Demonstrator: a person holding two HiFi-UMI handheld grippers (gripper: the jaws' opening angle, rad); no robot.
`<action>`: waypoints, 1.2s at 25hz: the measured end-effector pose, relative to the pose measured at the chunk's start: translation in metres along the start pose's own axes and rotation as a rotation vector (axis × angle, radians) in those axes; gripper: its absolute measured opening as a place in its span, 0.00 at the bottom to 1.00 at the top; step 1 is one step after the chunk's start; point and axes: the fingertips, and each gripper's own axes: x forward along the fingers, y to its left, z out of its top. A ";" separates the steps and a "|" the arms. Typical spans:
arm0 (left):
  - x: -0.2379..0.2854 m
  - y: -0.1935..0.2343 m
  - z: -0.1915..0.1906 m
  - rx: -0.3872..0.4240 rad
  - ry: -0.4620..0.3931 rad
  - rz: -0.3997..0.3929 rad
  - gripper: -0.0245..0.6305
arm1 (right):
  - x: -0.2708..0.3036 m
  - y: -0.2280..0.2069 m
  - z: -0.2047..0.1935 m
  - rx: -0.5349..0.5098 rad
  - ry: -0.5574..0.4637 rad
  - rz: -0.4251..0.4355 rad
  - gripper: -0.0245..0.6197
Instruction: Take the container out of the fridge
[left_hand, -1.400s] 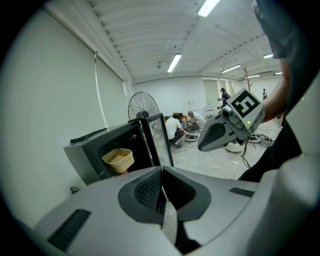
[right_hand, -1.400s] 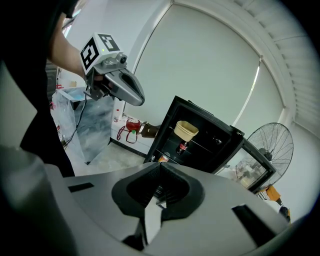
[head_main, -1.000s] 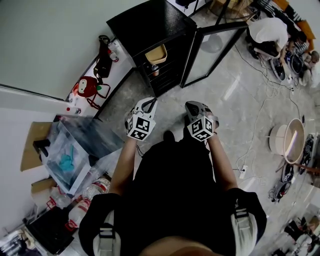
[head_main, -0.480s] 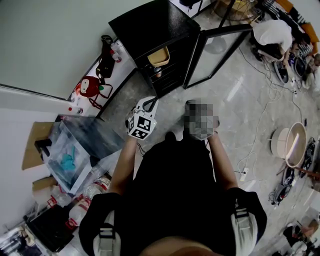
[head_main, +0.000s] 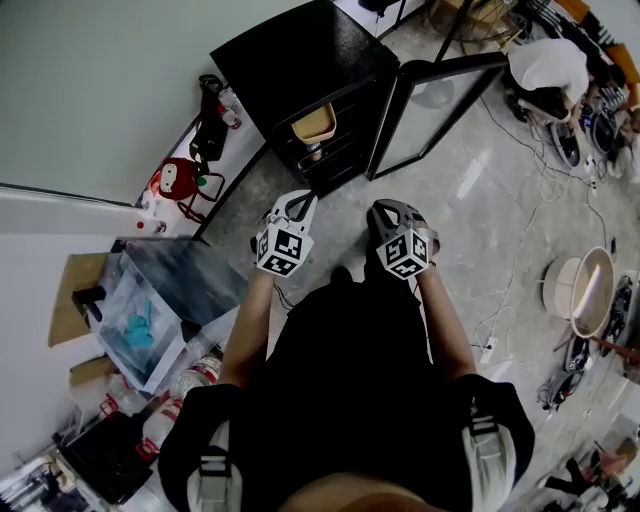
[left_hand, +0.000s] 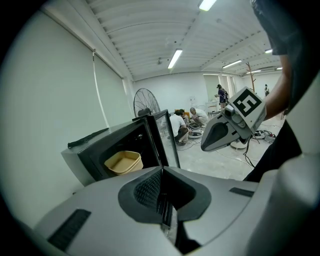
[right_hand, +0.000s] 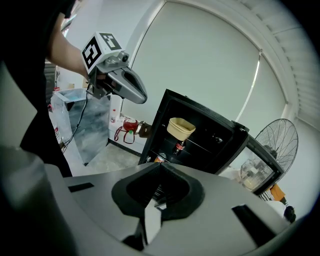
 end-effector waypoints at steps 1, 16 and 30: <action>0.004 0.003 0.001 -0.001 0.002 -0.001 0.07 | 0.002 -0.004 0.001 0.000 -0.001 0.003 0.04; 0.049 0.044 0.018 -0.031 0.022 0.003 0.07 | 0.031 -0.053 0.022 0.110 -0.076 0.055 0.04; 0.098 0.061 0.019 0.036 0.140 0.017 0.07 | 0.051 -0.079 0.005 0.064 -0.056 0.112 0.04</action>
